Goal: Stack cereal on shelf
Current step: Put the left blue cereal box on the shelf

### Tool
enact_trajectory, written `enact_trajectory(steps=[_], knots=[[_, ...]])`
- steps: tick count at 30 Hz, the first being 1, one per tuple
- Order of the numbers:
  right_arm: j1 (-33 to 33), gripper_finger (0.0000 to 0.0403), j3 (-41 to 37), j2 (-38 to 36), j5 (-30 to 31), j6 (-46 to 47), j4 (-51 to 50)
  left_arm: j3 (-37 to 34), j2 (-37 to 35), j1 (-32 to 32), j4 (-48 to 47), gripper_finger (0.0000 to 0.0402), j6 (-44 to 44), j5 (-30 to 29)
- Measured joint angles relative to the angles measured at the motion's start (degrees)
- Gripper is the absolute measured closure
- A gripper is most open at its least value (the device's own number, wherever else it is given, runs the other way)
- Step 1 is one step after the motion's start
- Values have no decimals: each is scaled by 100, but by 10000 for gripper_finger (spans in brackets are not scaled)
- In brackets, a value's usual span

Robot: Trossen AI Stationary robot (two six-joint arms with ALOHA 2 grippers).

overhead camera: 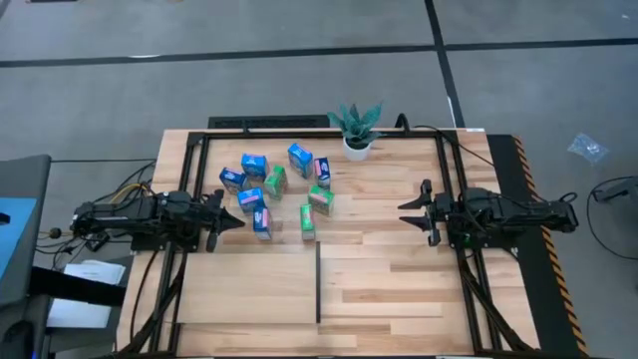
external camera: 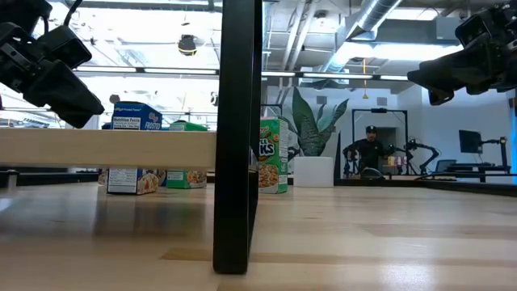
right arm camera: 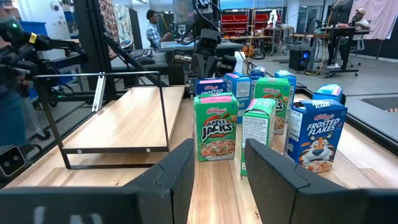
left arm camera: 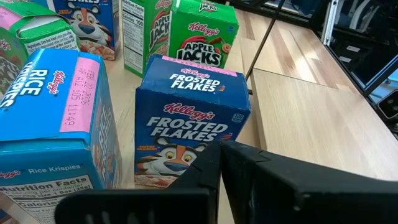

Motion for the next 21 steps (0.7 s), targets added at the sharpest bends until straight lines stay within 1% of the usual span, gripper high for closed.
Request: enact_trajectory(steps=[2,8,14,17,19,21], knots=[[1,241,-1,1,0,0,0,-4,0,0,31,401,-198,10],[-1,238,0,0,1,0,-1,-13,-1,0,168,401,-1522,-93],[-1,231,1,1,0,0,0,-13,0,0,165,401,-2112,-420],[1,229,0,1,0,0,0,-11,0,2,159,401,-2891,-445],[0,230,1,1,1,0,0,-11,0,-2,161,401,-3345,-604],[-1,232,1,1,1,0,0,-9,-2,2,164,401,-3573,-854]])
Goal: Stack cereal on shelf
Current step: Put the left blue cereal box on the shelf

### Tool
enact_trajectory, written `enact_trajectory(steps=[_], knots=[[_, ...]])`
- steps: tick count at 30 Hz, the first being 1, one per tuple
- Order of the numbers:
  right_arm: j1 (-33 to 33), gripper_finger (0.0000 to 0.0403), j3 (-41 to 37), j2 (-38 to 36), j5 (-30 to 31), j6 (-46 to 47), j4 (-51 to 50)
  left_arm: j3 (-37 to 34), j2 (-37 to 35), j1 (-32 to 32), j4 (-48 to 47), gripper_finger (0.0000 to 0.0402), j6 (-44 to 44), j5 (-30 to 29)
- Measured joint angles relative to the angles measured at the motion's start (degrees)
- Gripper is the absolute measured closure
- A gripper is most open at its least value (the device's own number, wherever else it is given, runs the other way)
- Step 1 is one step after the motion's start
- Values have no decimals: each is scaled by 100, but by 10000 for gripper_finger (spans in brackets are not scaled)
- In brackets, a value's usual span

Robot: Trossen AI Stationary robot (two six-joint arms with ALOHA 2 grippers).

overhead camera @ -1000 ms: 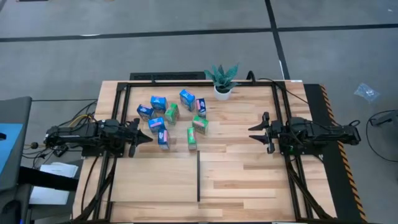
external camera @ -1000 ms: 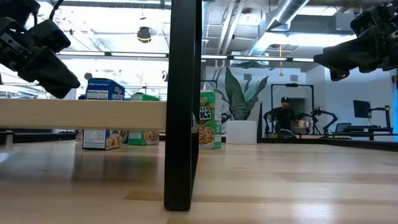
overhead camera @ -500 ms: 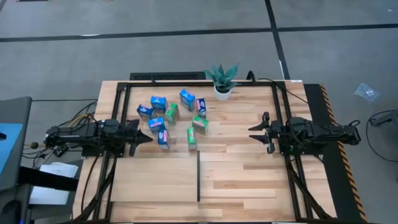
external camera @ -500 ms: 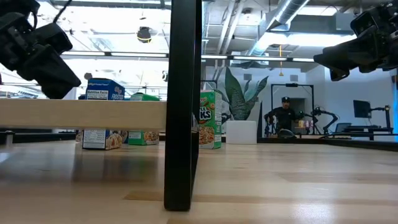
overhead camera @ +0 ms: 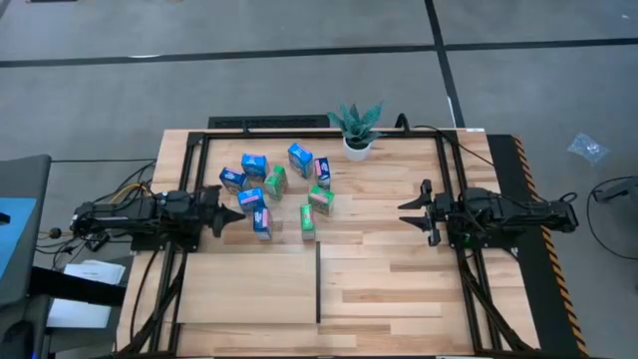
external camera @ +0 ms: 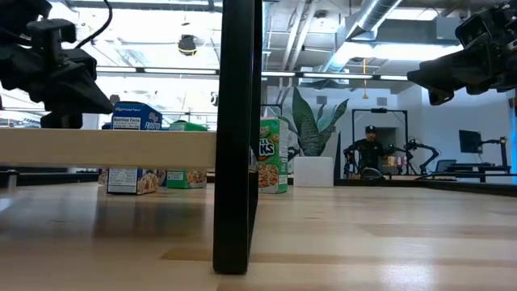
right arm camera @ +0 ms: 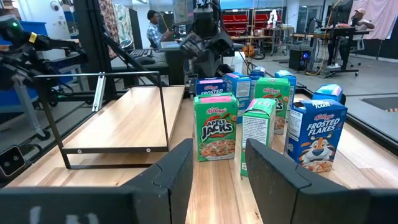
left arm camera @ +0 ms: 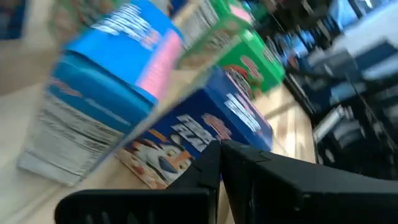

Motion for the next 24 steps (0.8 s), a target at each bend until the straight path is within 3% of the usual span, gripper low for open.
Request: enact_trajectory(steps=[9,14,18,24], knots=[[-5,241,-8,0,-1,6,108,-7,1,-2,160,401,-338,-506],[1,238,-13,0,-3,512,148,-7,2,-8,728,397,-678,-532],[1,232,-17,0,-3,1215,189,-7,2,-11,1427,360,-716,-472],[1,226,-26,0,-7,2217,524,-4,2,-11,2825,257,-250,-750]])
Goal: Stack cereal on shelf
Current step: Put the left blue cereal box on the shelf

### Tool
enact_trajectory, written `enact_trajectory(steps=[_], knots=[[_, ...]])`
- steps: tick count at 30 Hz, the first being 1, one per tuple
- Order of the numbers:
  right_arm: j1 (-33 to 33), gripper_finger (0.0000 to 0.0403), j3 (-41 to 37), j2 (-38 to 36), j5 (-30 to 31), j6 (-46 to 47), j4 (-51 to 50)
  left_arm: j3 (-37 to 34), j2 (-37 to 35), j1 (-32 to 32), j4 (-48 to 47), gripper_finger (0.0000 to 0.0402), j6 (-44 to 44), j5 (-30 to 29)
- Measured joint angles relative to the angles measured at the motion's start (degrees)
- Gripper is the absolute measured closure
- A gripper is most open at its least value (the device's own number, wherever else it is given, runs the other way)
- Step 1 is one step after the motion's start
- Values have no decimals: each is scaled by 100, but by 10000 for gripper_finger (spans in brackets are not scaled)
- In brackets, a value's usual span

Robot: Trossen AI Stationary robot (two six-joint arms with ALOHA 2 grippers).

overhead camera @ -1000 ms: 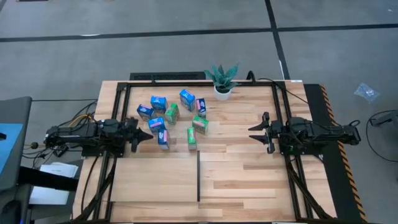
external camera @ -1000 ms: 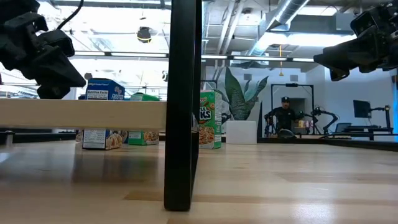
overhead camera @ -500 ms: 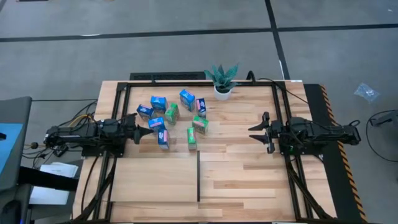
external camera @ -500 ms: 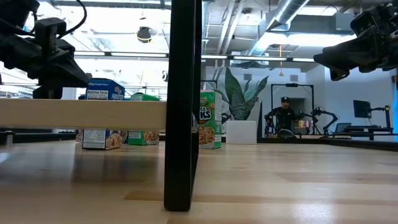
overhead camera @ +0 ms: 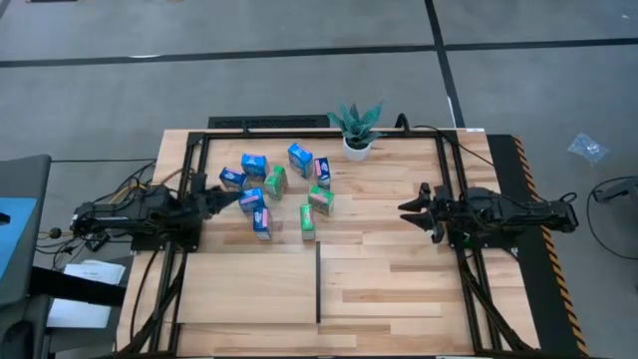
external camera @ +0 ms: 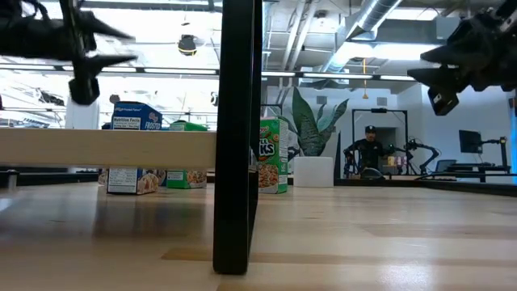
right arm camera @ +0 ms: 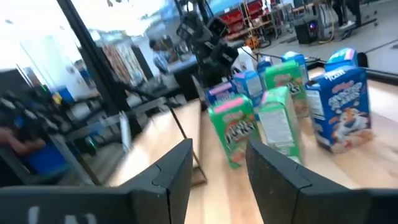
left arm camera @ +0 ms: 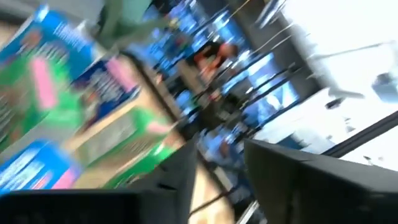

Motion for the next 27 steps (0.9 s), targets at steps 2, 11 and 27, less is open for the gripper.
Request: enact_trajectory(steps=[2,11,27], knots=[[0,225,0,0,0,180,178,0,0,0,505,220,88,-24],[-2,231,9,0,281,223,2071,60,-1,0,2611,126,184,-156],[-90,199,2192,790,1655,-1289,915,2374,1817,0,1763,132,1935,-629]])
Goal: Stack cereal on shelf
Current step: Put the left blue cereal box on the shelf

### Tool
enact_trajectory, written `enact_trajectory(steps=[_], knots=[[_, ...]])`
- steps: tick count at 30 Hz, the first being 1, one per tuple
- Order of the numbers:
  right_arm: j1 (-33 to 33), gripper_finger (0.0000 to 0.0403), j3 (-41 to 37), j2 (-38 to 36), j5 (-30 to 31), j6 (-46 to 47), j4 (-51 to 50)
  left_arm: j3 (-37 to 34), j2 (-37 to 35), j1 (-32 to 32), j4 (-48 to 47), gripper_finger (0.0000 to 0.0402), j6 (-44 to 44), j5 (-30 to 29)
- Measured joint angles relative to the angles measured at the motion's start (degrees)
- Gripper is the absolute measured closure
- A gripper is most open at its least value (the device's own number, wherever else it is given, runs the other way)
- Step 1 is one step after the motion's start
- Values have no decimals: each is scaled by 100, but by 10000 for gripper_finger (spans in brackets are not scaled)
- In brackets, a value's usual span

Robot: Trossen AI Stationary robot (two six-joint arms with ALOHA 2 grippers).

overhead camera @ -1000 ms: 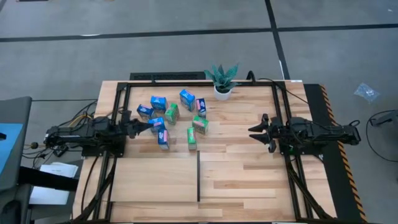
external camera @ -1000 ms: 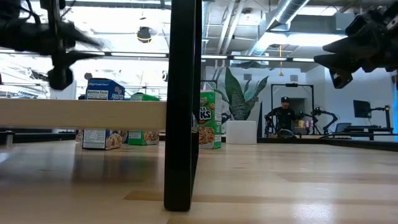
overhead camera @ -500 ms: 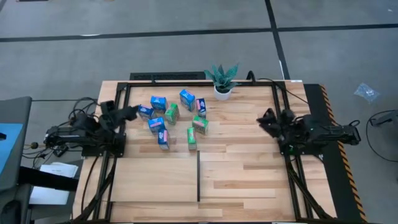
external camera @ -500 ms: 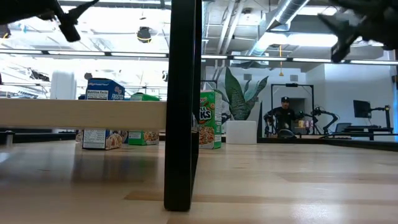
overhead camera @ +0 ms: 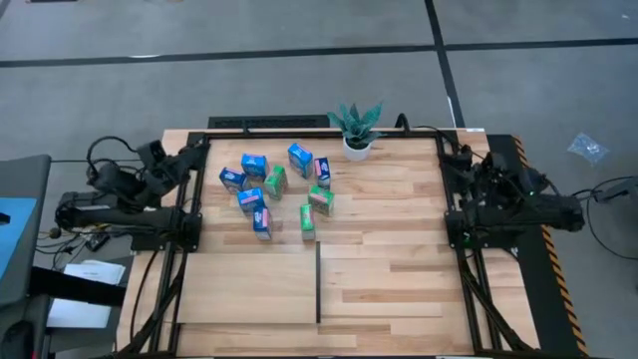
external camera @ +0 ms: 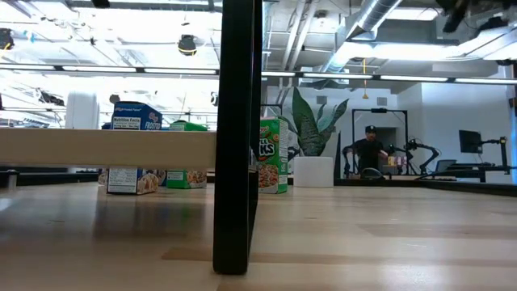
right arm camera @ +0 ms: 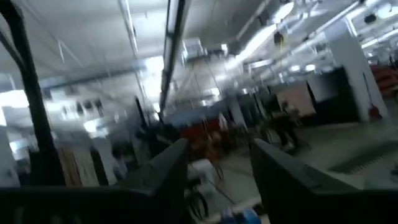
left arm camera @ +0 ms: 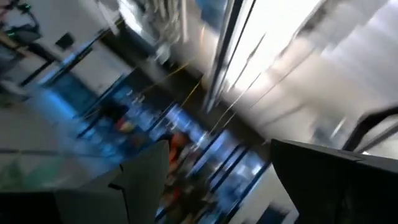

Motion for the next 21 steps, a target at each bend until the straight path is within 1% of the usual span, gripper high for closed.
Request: enact_trajectory(steps=[3,8,9,11,13,16,18,21], knots=[[0,158,841,626,29,-237,-938,712,537,0,-997,129,277,336],[0,89,1961,1540,197,-488,-1864,2089,1375,-2,-2617,121,686,1035],[0,76,2149,1686,226,-530,-2014,2409,1522,-2,-3080,120,758,1122],[0,52,2462,1926,318,-607,-2377,3098,1819,-2,-4299,120,926,1181],[0,33,2701,2119,335,-634,-2759,3829,2136,-4,-5752,120,1028,999],[-2,17,2906,2333,500,-634,-3186,4671,2595,-4,-7475,120,1012,581],[-1,14,2944,2412,608,-634,-3309,5020,2826,-1,-8304,120,886,345],[-3,16,2944,2450,663,-633,-3446,5203,3091,-2,-9184,120,828,276]])
